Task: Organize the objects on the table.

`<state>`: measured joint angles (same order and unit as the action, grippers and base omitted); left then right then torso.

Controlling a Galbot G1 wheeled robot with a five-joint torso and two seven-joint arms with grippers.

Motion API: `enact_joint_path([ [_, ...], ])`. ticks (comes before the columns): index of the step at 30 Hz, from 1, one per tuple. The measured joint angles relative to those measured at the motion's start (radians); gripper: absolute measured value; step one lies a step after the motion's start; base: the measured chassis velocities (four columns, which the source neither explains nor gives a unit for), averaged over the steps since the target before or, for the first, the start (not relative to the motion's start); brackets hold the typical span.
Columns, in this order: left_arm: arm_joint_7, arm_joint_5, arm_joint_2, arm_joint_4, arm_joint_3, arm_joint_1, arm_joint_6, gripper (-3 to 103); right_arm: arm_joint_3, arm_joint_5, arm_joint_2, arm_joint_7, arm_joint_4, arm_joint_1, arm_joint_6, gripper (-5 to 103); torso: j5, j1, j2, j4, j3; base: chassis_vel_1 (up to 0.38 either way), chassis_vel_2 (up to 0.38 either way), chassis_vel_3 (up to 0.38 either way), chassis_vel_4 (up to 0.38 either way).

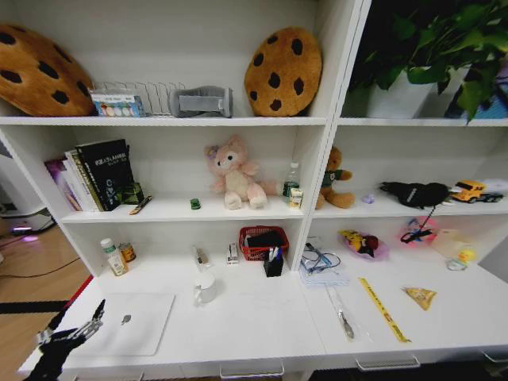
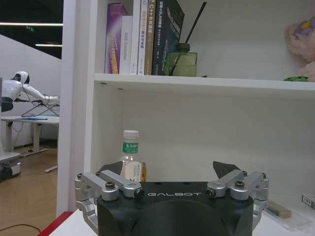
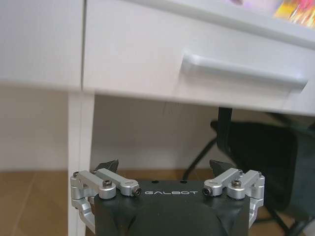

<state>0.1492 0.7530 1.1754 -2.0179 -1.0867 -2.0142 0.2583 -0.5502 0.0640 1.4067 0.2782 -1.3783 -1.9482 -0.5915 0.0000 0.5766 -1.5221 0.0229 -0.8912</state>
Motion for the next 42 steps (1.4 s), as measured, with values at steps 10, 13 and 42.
enact_joint_path([
  [10,0.0,0.0,0.0,0.0,0.0,0.0,0.0,100,-0.02,0.023,-0.022,-0.001,-0.37,-0.223,-0.04,100,-0.0001,0.0,0.0,0.0,0.0,0.0,0.0,0.0,0.0],
  [13,0.0,0.0,0.0,0.0,0.0,0.0,0.0,100,-0.052,0.006,-0.027,-0.001,-0.53,-0.282,-0.045,100,-0.0001,0.0,0.0,0.0,0.0,0.0,0.0,0.0,0.0],
  [42,0.0,0.0,0.0,0.0,0.0,0.0,0.0,100,-0.142,0.099,-0.097,0.003,-0.748,0.057,0.358,100,0.0001,0.0,0.0,-0.0001,0.0,-0.034,-0.031,0.037,0.039],
])
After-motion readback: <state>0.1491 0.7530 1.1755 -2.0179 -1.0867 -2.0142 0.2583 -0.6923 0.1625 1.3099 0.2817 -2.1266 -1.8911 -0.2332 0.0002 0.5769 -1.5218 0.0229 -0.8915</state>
